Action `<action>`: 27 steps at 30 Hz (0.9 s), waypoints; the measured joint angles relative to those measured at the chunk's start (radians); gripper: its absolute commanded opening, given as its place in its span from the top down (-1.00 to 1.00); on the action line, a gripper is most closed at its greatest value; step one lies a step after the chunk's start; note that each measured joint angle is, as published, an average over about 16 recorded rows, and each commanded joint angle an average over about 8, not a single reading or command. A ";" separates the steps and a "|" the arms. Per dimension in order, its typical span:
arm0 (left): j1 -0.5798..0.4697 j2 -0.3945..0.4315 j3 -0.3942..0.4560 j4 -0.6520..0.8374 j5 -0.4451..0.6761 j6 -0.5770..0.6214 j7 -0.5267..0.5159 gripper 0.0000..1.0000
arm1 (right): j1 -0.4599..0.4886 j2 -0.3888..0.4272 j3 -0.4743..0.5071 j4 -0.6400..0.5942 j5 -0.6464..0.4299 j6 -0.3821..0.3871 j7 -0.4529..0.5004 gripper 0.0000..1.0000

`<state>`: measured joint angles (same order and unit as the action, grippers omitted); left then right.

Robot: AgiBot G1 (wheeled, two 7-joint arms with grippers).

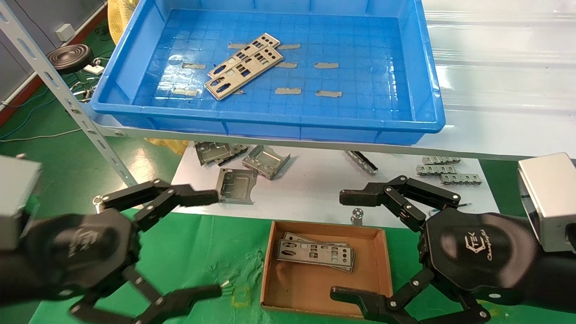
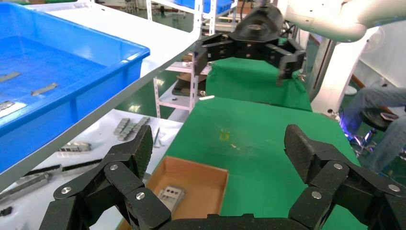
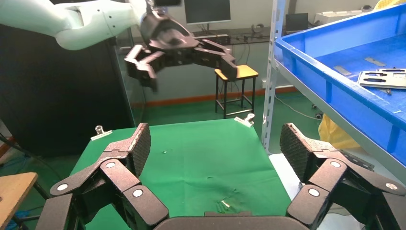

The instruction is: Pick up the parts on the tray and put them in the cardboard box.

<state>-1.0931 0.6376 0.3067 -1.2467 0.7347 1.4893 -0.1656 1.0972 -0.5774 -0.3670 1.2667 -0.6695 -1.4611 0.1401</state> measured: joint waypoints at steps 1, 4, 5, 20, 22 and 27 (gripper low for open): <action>0.005 -0.008 -0.008 -0.011 -0.001 0.002 -0.005 -1.00 | 0.000 0.000 0.000 0.000 0.000 0.000 0.000 -1.00; 0.018 -0.026 -0.027 -0.037 -0.005 0.007 -0.018 -1.00 | 0.000 0.000 0.000 0.000 0.000 0.000 0.000 -1.00; 0.022 -0.030 -0.032 -0.043 -0.006 0.008 -0.022 -1.00 | 0.000 0.000 0.000 0.000 0.000 0.000 0.000 -1.00; 0.026 -0.036 -0.037 -0.050 -0.008 0.010 -0.026 -1.00 | 0.000 0.000 0.000 0.000 0.000 0.000 0.000 -1.00; 0.025 -0.034 -0.035 -0.048 -0.008 0.009 -0.025 -1.00 | 0.000 0.000 0.000 0.000 0.000 0.000 0.000 -1.00; 0.023 -0.031 -0.032 -0.044 -0.006 0.008 -0.024 -1.00 | 0.000 0.000 0.000 0.000 0.000 0.000 0.000 -1.00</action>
<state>-1.0706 0.6063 0.2745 -1.2909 0.7283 1.4973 -0.1896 1.0971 -0.5772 -0.3671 1.2666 -0.6693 -1.4609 0.1400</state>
